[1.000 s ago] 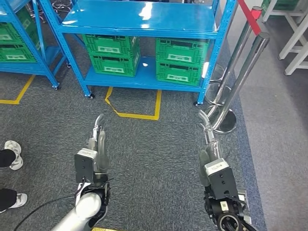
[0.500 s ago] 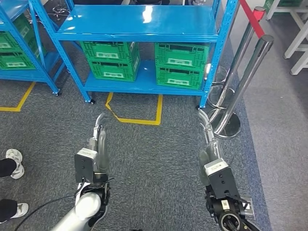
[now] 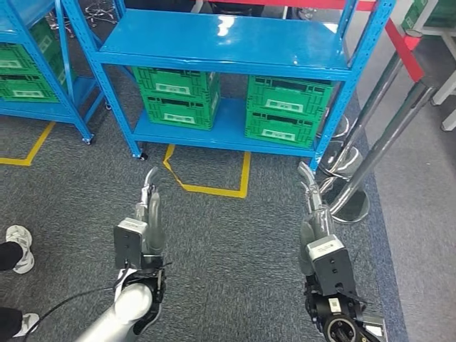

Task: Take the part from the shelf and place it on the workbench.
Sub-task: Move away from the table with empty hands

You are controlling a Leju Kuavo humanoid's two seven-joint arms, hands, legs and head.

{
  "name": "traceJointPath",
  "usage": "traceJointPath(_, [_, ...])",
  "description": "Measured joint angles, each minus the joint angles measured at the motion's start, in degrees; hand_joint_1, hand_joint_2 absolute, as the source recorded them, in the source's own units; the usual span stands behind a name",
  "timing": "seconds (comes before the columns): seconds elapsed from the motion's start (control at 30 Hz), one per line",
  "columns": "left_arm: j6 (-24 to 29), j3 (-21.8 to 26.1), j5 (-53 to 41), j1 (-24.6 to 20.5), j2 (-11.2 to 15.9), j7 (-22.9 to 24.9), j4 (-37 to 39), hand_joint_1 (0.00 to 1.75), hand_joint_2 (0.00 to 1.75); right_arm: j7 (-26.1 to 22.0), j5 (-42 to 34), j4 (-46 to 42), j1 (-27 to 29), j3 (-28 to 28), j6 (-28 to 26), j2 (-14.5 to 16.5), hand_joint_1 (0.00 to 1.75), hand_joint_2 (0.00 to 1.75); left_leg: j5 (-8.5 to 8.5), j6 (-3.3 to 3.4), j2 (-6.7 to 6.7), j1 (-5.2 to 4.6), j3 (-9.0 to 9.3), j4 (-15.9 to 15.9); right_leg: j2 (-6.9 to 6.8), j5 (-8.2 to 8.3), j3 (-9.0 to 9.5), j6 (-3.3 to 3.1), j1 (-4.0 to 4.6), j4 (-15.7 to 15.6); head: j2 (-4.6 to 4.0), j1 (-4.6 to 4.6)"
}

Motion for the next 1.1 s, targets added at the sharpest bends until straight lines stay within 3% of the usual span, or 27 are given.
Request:
traceJointPath(0.03, [0.0, 0.0, 0.0, 0.0, 0.0, 0.0, 0.0, 0.0, 0.0, 0.0, 0.0, 0.0, 0.1, 0.0, -0.1, 0.0, 0.0, 0.0, -0.61, 0.11, -0.13, -0.26, 0.83, 0.0, 0.02, 0.15, -0.95, -0.33, 0.27, -0.4, 0.0, 0.23])
traceJointPath(0.07, [0.0, 0.0, 0.0, 0.0, 0.0, 0.0, 0.0, 0.0, 0.0, 0.1, 0.0, 0.0, 0.2, 0.0, -0.2, 0.0, 0.0, 0.0, -1.25, 0.2, -0.24, -0.55, 1.79, 0.0, 0.05, 1.83, -1.09, -0.88, 0.59, -2.6, 0.0, 0.48])
traceJointPath(0.13, [0.0, 0.0, 0.0, 0.1, 0.0, 0.0, 0.0, 0.0, 0.0, 0.3, 0.0, 0.0, 0.3, 0.0, -0.3, 0.0, 0.0, 0.0, -2.51, 0.28, -0.39, -0.99, 3.45, -0.1, 0.19, 8.34, -0.61, -2.68, 1.69, -9.2, 0.0, 0.72])
traceJointPath(0.2, [0.1, 0.0, 0.0, 0.2, 0.0, 0.1, 0.0, 0.0, 0.0, 0.6, 0.1, 0.0, 0.4, 0.0, -0.5, 0.0, 0.0, 0.0, -3.27, 0.0, -0.61, -0.99, 4.13, -0.4, 0.31, 12.4, -0.01, -4.17, 2.63, -13.8, 0.0, 0.57])
traceJointPath(0.23, [0.2, 0.0, -0.1, 0.3, 0.0, 0.1, 0.0, 0.0, 0.0, 0.7, 0.1, -0.1, 0.5, 0.0, -0.5, 0.0, 0.0, 0.0, -3.24, -0.3, -0.67, -0.95, 4.37, -0.4, 0.37, 12.59, 0.21, -4.5, 2.92, -14.6, 0.0, 0.49])
traceJointPath(0.3, [0.4, 0.0, -0.1, 0.3, 0.0, 0.2, -0.1, 0.0, 0.0, 0.8, 0.1, -0.2, 0.4, 0.0, -0.5, 0.0, 0.0, 0.0, -3.07, -0.94, -0.63, -0.92, 4.96, 0.0, 0.46, 12.84, 2.27, -4.73, 2.54, -16.3, 0.0, 0.87])
traceJointPath(0.37, [0.5, 0.0, -0.2, 0.3, 0.0, 0.2, -0.2, 0.0, 0.0, 0.8, 0.1, -0.3, 0.4, 0.0, -0.5, 0.0, 0.0, 0.0, -3.13, -1.28, -0.6, -1.02, 5.33, 0.7, 0.49, 12.86, 4.02, -4.83, 1.97, -17.4, -0.01, 1.1])
traceJointPath(0.47, [0.6, 0.0, -0.2, 0.3, 0.0, 0.2, -0.2, 0.0, 0.0, 0.8, 0.1, -0.3, 0.4, 0.0, -0.5, 0.0, 0.0, 0.0, -3.26, -1.34, -0.58, -0.98, 5.28, 1.1, 0.44, 12.83, 4.39, -4.82, 1.89, -17.7, -0.02, 1.17])
traceJointPath(0.5, [0.6, 0.0, -0.3, 0.3, 0.1, 0.2, -0.2, 0.0, 0.0, 0.8, 0.1, -0.3, 0.3, 0.1, -0.5, 0.0, 0.0, 0.0, -3.71, -1.56, -0.54, -0.86, 4.21, 2.9, 0.43, 12.74, 4.68, -4.8, 1.78, -17.9, -0.02, 0.88])
traceJointPath(0.53, [0.8, 0.0, -0.3, 0.4, 0.1, 0.2, -0.3, 0.0, 0.0, 0.8, 0.1, -0.3, 0.3, 0.1, -0.4, 0.1, 0.0, 0.0, -5.03, -2.02, -0.49, -0.57, 1.64, 6.5, 0.43, 12.42, 5.13, -4.67, 1.58, -18.0, -0.01, 0.46])
traceJointPath(0.57, [1.0, 0.0, -0.4, 0.6, 0.3, 0.2, -0.4, 0.0, 0.0, 0.7, 0.0, -0.3, 0.3, 0.1, -0.3, 0.1, 0.0, 0.0, -5.32, -2.67, -0.4, -0.09, -1.28, 9.0, 0.44, 11.68, 6.05, -4.32, 1.23, -18.1, -0.01, -0.18])
traceJointPath(0.6, [1.3, 0.0, -0.5, 0.8, 0.4, 0.3, -0.5, 0.0, 0.0, 0.7, 0.0, -0.3, 0.2, 0.2, -0.1, 0.1, 0.0, 0.0, -4.58, -3.42, -0.3, 0.46, -3.77, 10.1, 0.45, 10.76, 7.18, -3.86, 0.82, -18.2, 0.0, -0.89])
traceJointPath(0.63, [1.5, 0.0, -0.7, 1.1, 0.6, 0.3, -0.5, 0.0, 0.0, 0.6, 0.0, -0.3, 0.2, 0.2, 0.0, 0.1, 0.0, 0.0, -2.34, -4.0, -0.17, 0.94, -4.8, 8.3, 0.44, 9.74, 8.09, -3.31, 0.5, -18.2, 0.01, -1.38])
traceJointPath(0.67, [1.6, 0.0, -0.8, 1.2, 0.7, 0.4, -0.6, 0.0, 0.0, 0.6, 0.0, -0.3, 0.2, 0.3, 0.2, 0.1, 0.0, 0.0, 0.64, -4.36, 0.01, 1.24, -4.32, 4.3, 0.44, 8.79, 9.12, -2.77, 0.29, -18.2, 0.01, -1.81])
traceJointPath(0.73, [1.7, 0.0, -0.9, 1.4, 0.9, 0.5, -0.7, 0.0, 0.0, 0.6, -0.1, -0.2, 0.1, 0.3, 0.2, 0.1, 0.0, 0.0, 2.56, -4.03, 0.34, 1.2, -2.95, -0.4, 0.43, 7.64, 9.63, -1.9, 0.33, -18.1, 0.01, -2.26])
traceJointPath(0.87, [1.7, 0.0, -1.6, 1.8, 1.1, 1.0, -1.5, 0.0, 0.0, 0.6, -0.3, -0.3, -0.4, 0.7, 0.4, 0.1, 0.0, 0.0, 1.61, -1.78, 0.11, 1.08, -1.71, -0.9, 0.29, 6.36, 10.28, -0.39, 0.22, -16.5, 0.01, -1.51])
traceJointPath(0.93, [1.7, 0.0, -2.1, 1.8, 1.1, 1.3, -2.0, 0.0, 0.0, 0.6, -0.6, -0.3, -0.7, 0.8, 0.5, 0.1, 0.0, 0.0, 0.94, -1.06, 0.03, 1.03, -0.39, -1.0, 0.26, 4.72, 7.41, 0.0, 0.05, -10.9, 0.01, -0.74])
traceJointPath(1.0, [1.7, 0.0, -2.3, 2.1, 1.2, 1.6, -2.3, 0.0, 0.0, 0.6, -0.9, -0.3, -0.8, 1.0, 0.5, 0.1, 0.0, 0.0, -0.02, -0.71, -0.03, 0.84, 0.71, -1.0, 0.26, 2.02, 1.96, 0.09, 0.07, -2.4, 0.01, 0.04])
traceJointPath(1.03, [1.7, 0.0, -2.5, 2.3, 1.2, 1.7, -2.4, 0.0, 0.0, 0.6, -1.1, -0.3, -0.8, 1.0, 0.5, 0.1, 0.0, 0.0, -0.58, -0.64, -0.09, 0.72, 1.36, -1.0, 0.26, 0.84, -0.42, 0.02, 0.09, 0.3, 0.01, 0.32])
traceJointPath(1.07, [1.7, 0.0, -2.6, 2.4, 1.2, 1.8, -2.5, 0.0, 0.0, 0.6, -1.2, -0.2, -0.8, 1.1, 0.5, 0.1, 0.0, 0.0, -1.18, -0.61, -0.18, 0.59, 2.13, -1.0, 0.26, 0.41, -1.94, -0.14, 0.13, 1.0, 0.01, 0.5])
traceJointPath(1.1, [1.7, 0.0, -2.7, 2.6, 1.3, 1.9, -2.5, 0.0, 0.0, 0.6, -1.2, -0.2, -0.8, 1.3, 0.5, 0.1, 0.0, 0.0, -1.8, -0.59, -0.29, 0.46, 3.02, -1.0, 0.27, 1.22, -2.44, -0.41, 0.26, -0.3, 0.0, 0.68])
